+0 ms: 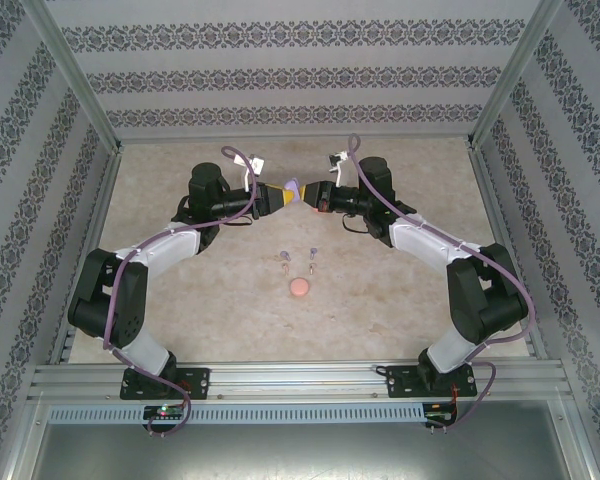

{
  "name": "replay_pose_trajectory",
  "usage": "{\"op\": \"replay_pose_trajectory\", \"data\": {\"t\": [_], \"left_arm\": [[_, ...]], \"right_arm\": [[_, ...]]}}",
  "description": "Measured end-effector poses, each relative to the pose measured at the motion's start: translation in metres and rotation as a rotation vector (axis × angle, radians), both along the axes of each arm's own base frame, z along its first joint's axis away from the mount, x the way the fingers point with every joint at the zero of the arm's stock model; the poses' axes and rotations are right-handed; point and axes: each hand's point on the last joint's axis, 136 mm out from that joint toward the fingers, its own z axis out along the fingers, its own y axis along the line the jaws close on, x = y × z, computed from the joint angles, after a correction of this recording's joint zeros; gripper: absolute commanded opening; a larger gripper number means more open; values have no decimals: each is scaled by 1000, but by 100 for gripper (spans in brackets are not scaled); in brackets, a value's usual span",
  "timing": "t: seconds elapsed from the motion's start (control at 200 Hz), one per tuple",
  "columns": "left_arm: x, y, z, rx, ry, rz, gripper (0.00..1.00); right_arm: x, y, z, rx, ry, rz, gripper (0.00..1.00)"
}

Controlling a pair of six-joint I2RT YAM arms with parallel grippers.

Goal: Insert the wireless bluetooth earbuds into the charging case

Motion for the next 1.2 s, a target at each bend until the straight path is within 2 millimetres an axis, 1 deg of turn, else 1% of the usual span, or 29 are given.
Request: {"op": "replay_pose_trajectory", "data": {"t": [0.05,0.08,0.18,0.26,0.295,0.415,0.54,0.674,0.774,0.859,0.949,1.069,1.199], "left_arm": [[0,-1,-1,8,-6,5,42],[-2,-3,-2,12,-5,1,46],[-5,-8,-1,25,-9,9,55],[-3,-5,2,34,-24,31,58],[-3,-4,3,37,-28,37,61],[-3,3,11,62,-50,55,66],[3,9,26,104,-92,59,68],[10,8,47,171,-144,23,70],[15,4,53,223,-165,-29,70],[19,0,45,269,-154,-78,70],[19,-3,28,316,-108,-135,70],[15,-4,4,365,-34,-212,69],[6,-5,-11,384,26,-286,69]], "right_arm": [[1,-1,-1,-2,3,-9,0],[3,-2,-1,-6,1,-23,0],[9,-5,-1,-18,0,-56,0],[14,-10,-2,-28,4,-85,0],[17,-13,-3,-33,6,-98,0],[25,-26,-8,-55,14,-138,0],[29,-33,-12,-108,6,-149,0],[31,-34,-5,-183,-59,-122,0],[31,-34,0,-261,-118,-96,0],[30,-35,2,-339,-173,-74,0],[27,-33,1,-419,-221,-39,0],[20,-35,-10,-511,-261,11,0],[12,-39,-22,-577,-272,61,0]]}}
